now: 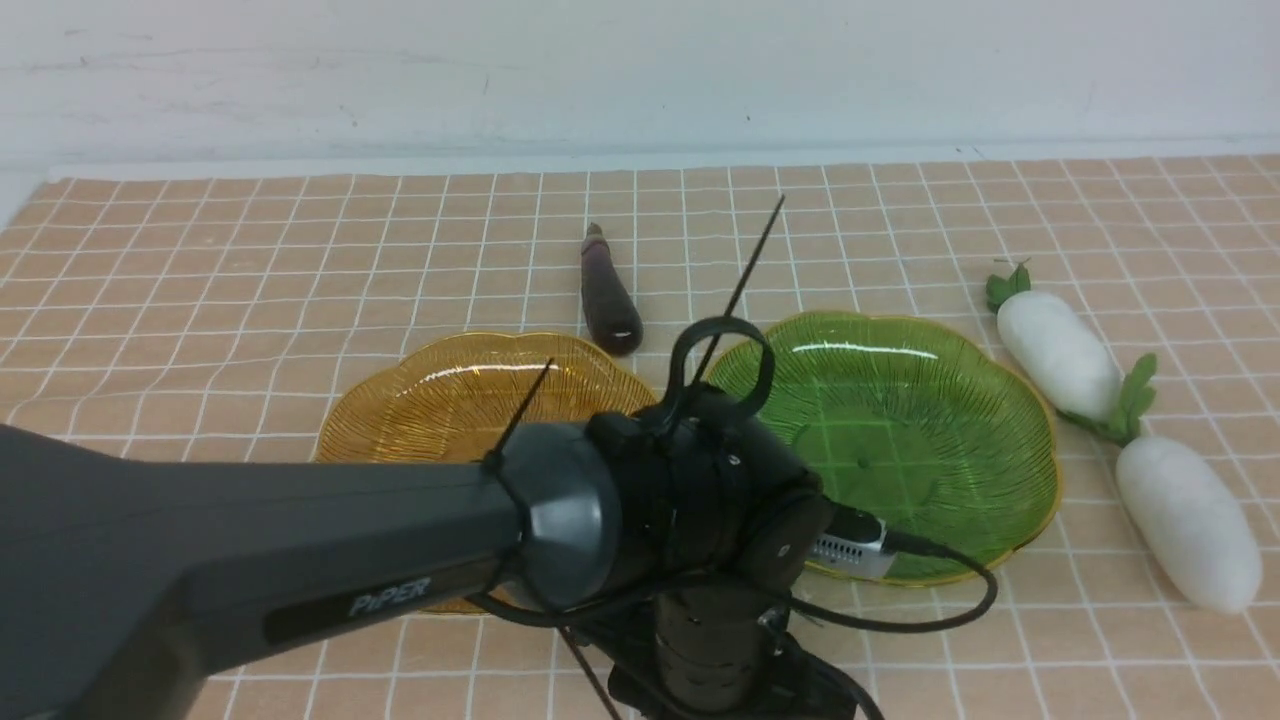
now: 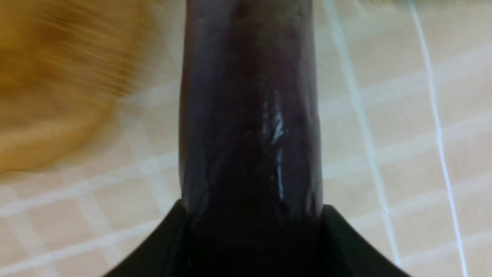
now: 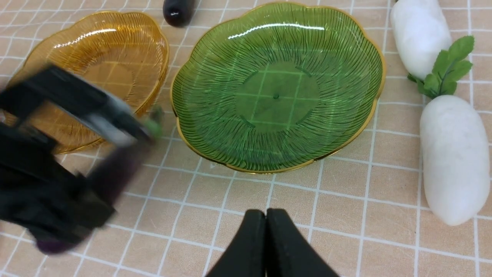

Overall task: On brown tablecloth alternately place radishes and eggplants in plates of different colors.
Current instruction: 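Pick up the eggplant and place it in the yellow plate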

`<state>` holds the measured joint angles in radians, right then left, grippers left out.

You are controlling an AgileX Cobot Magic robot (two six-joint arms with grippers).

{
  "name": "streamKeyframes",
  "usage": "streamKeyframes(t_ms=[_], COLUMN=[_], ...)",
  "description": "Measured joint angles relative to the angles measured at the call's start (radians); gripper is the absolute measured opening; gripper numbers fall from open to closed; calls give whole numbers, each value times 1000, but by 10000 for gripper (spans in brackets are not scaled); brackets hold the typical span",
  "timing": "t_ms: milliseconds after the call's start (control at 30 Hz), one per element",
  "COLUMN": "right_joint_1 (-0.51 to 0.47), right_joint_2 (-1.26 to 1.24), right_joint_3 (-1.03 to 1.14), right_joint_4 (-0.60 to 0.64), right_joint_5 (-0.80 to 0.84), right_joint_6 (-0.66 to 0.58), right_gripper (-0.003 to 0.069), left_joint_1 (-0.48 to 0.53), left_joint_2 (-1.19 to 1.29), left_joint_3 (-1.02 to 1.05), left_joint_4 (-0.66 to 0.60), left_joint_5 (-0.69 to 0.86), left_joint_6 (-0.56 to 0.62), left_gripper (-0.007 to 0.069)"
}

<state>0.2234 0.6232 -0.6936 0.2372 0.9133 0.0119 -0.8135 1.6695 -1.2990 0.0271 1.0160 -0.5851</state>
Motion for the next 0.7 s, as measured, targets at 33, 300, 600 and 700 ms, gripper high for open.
streamKeyframes(t_ms=[33,300,600,700], right_joint_1=[0,0,0,0], right_joint_2=[0,0,0,0], right_joint_3=[0,0,0,0], right_joint_4=[0,0,0,2], right_joint_5=[0,4,34,43], right_joint_6=[0,-12,-12,-12], right_gripper=[-11,-11,-11,-11], left_joint_1=[48,372,477,477], left_joint_2=[-23,-32,80,102], left_joint_3=[-1,-6,-5,-5], left_joint_4=[0,-2,-12,-14], left_joint_5=[3,-7,-48,-57], left_joint_6=[14,183,259,263], left_gripper=[304,303,345,384])
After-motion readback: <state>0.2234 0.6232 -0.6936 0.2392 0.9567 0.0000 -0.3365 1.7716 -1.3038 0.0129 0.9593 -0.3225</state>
